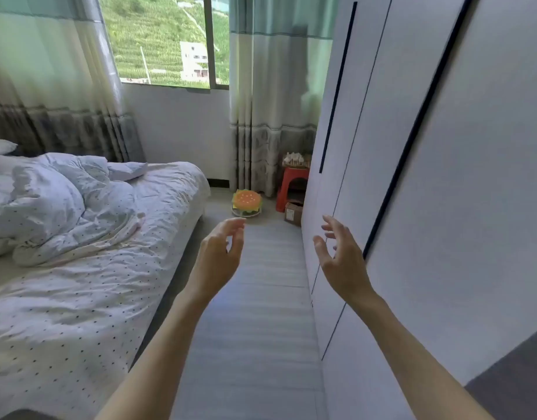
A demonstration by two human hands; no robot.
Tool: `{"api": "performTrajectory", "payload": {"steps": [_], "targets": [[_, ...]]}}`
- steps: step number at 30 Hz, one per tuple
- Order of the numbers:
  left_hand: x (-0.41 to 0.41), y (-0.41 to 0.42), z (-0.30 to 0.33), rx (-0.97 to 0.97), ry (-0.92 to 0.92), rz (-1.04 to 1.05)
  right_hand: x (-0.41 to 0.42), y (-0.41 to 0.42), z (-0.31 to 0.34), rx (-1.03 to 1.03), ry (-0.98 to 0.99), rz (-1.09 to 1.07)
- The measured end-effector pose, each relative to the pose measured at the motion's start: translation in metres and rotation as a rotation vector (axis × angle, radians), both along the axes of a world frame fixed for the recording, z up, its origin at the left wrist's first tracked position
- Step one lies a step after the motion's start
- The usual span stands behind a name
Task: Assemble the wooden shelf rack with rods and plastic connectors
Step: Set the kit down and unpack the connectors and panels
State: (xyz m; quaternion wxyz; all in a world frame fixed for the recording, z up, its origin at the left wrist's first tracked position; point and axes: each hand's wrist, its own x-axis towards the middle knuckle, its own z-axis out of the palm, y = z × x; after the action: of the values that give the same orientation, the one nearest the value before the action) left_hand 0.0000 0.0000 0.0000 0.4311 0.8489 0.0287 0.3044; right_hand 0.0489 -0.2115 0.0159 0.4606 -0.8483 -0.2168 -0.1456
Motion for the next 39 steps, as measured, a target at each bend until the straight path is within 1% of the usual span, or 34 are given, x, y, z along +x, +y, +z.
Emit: {"api": "performTrajectory", "payload": {"steps": [2,4,9,16,21,24,31,34,39], "targets": [[0.029,0.021,-0.006,-0.026,0.025,0.017,0.036,0.015,-0.003,-0.003,0.004,-0.008],[0.065,0.046,-0.013,-0.011,0.073,0.023,0.073,0.033,-0.006,-0.011,0.035,-0.037],[0.156,0.095,-0.021,-0.006,0.102,0.007,0.161,0.079,-0.021,0.057,0.125,-0.027],[0.292,0.132,-0.033,-0.06,0.196,-0.008,0.293,0.121,-0.041,0.045,0.225,-0.02],[0.403,0.162,-0.042,-0.073,0.229,-0.002,0.412,0.15,-0.05,0.037,0.235,-0.003],[0.473,0.181,-0.037,-0.066,0.23,0.031,0.489,0.169,-0.048,0.053,0.248,0.031],[0.622,0.227,-0.023,-0.055,0.258,0.005,0.65,0.216,-0.036,0.075,0.28,0.062],[0.686,0.247,-0.03,-0.053,0.27,0.005,0.713,0.234,-0.043,0.059,0.286,0.066],[0.81,0.275,-0.051,-0.092,0.303,-0.065,0.828,0.265,-0.06,0.058,0.288,0.034]]}}
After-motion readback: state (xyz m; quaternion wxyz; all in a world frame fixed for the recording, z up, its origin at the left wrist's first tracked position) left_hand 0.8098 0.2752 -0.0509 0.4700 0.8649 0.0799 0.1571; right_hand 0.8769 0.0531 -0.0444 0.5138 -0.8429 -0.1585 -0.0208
